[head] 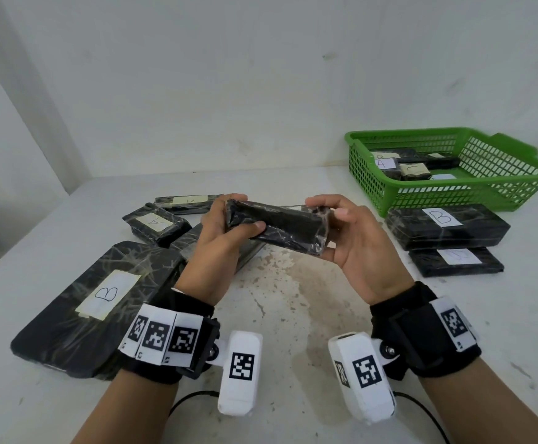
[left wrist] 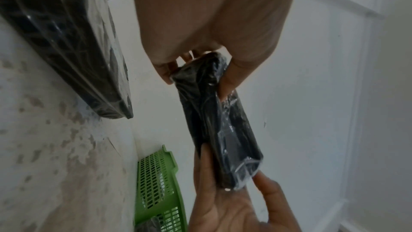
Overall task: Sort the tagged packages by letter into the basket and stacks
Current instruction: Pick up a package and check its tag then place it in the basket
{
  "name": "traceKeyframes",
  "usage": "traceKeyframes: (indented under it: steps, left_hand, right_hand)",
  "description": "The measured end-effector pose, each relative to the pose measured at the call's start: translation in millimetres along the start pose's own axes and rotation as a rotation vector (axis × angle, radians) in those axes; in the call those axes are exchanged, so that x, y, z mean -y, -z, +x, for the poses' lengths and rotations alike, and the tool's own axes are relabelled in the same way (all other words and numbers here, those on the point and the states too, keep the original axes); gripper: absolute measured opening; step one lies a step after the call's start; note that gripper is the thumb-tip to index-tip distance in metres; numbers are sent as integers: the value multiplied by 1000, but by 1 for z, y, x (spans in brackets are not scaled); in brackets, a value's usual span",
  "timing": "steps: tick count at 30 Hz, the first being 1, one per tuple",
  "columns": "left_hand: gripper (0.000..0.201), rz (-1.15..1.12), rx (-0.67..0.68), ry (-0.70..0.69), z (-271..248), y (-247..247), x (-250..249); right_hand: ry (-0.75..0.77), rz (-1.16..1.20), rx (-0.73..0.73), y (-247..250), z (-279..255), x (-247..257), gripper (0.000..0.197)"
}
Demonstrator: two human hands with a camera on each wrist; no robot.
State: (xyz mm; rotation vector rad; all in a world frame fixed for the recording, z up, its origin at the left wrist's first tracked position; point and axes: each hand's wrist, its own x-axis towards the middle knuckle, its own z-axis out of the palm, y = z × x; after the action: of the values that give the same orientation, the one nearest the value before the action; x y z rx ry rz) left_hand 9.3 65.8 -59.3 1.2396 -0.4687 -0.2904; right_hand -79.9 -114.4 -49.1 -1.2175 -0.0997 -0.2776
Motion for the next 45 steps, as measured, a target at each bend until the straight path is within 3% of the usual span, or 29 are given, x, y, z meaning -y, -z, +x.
traceKeyframes:
  steps: [2, 6, 10, 13, 20, 25, 28, 33, 39, 43, 45]
  left_hand:
    - [58, 89, -61, 2, 0, -3, 3]
    - [53, 114, -163, -50, -1, -8, 2]
    - [82, 108, -40, -13, -5, -9, -2]
    - [97, 158, 121, -12, -9, -16, -2]
    - [64, 167, 158, -44, -13, -18, -5]
    - [69, 93, 197, -10, -13, -23, -3]
    - [60, 118, 245, -31, -14, -21, -3]
    - [47, 134, 172, -95, -14, -26, 1]
    - [49, 151, 227, -70, -14, -25, 1]
    - [47, 155, 169, -86, -13, -26, 3]
    - [56, 138, 149, -78, -13, -27, 5]
  right_hand:
    - [39, -5, -16, 0, 0, 0, 27]
    - [130, -54, -2, -1, -2, -2, 30]
    - [139, -127, -25, -2, -3, -3, 22]
    - [122, -179, -18, -3, -3, -5, 32]
    - [247, -294, -74, -2, -3, -5, 22]
    - [237, -213, -61, -3, -3, -4, 15]
    - [243, -205, -85, -5, -4, -4, 16]
    - [193, -181, -90, -10, -6, -5, 21]
    - [190, -185, -141, -10, -6, -5, 22]
    - [163, -162, -134, -12, -7, -4, 19]
    - [159, -158, -127, -12, -8, -2, 20]
